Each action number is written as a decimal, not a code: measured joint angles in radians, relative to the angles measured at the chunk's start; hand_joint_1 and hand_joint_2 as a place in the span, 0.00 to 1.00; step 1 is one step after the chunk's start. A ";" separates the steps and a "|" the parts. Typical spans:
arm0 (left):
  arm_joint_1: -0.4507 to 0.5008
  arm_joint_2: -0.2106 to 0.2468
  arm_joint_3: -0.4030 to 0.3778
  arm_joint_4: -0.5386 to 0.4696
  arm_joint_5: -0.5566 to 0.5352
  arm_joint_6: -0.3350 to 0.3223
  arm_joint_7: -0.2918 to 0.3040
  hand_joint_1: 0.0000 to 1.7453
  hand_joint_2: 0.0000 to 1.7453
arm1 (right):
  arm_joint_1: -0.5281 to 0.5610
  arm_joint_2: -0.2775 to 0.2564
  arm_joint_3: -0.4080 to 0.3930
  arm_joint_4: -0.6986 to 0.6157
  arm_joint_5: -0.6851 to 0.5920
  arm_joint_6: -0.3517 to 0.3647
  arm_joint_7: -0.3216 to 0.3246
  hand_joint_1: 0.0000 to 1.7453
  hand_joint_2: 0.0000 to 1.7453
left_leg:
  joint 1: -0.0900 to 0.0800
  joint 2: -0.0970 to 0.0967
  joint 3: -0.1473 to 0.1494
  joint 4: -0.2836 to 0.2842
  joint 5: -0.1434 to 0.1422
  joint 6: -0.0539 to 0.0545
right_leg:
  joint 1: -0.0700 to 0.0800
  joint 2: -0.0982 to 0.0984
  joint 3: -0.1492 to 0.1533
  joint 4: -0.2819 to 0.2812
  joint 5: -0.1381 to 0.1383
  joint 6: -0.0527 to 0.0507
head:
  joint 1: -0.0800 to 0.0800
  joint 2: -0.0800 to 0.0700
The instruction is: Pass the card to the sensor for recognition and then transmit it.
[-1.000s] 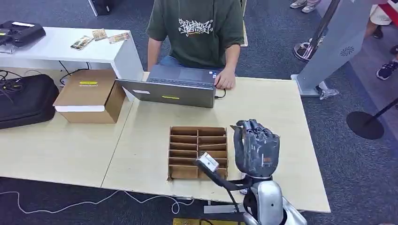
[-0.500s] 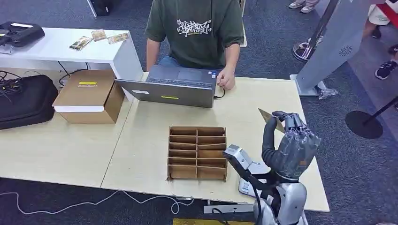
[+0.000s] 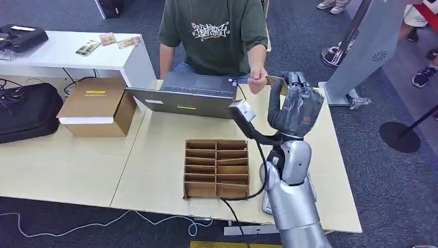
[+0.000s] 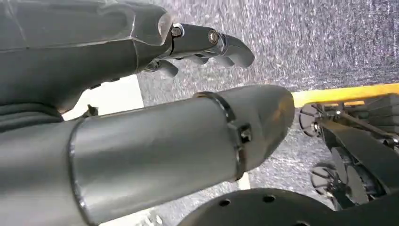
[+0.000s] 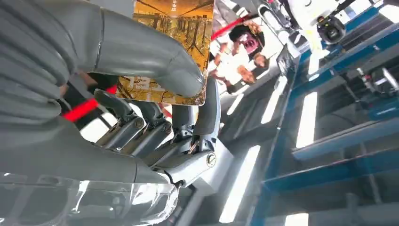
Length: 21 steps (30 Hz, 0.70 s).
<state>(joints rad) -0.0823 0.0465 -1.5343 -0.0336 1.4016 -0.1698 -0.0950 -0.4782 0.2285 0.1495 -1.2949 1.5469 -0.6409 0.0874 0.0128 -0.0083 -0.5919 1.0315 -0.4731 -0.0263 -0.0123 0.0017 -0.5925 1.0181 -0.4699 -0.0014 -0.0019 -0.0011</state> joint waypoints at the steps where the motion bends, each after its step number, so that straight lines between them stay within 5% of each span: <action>1: -0.003 0.002 -0.002 -0.001 -0.004 0.000 0.003 0.00 0.00 | -0.035 0.002 -0.003 0.046 0.009 -0.001 0.005 1.00 1.00 | 0.000 0.000 0.000 0.000 0.000 0.000 | 0.000 0.000 0.000 0.000 0.000 0.000 | 0.001 0.000; 9: -0.016 0.010 -0.006 -0.010 -0.058 0.000 0.012 0.00 0.00 | -0.289 0.007 0.075 0.388 0.026 0.003 0.154 1.00 1.00 | 0.000 0.000 0.000 0.000 0.000 0.000 | 0.000 0.000 0.000 0.001 0.000 0.000 | 0.000 0.000; 21: -0.026 0.016 -0.006 -0.025 -0.086 0.000 0.026 0.00 0.00 | -0.441 0.010 0.141 0.655 0.026 0.001 0.161 1.00 1.00 | 0.000 0.000 -0.001 0.000 0.000 0.000 | 0.000 -0.001 0.000 0.000 0.000 0.000 | 0.000 0.000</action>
<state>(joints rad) -0.1087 0.0629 -1.5404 -0.0584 1.3157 -0.1701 -0.0694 -0.9197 0.2380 0.2907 -0.6394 1.5728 -0.6401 0.2483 0.0129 -0.0087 -0.5924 1.0317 -0.4728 -0.0266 -0.0123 0.0012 -0.5929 1.0186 -0.4697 -0.0018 -0.0015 -0.0011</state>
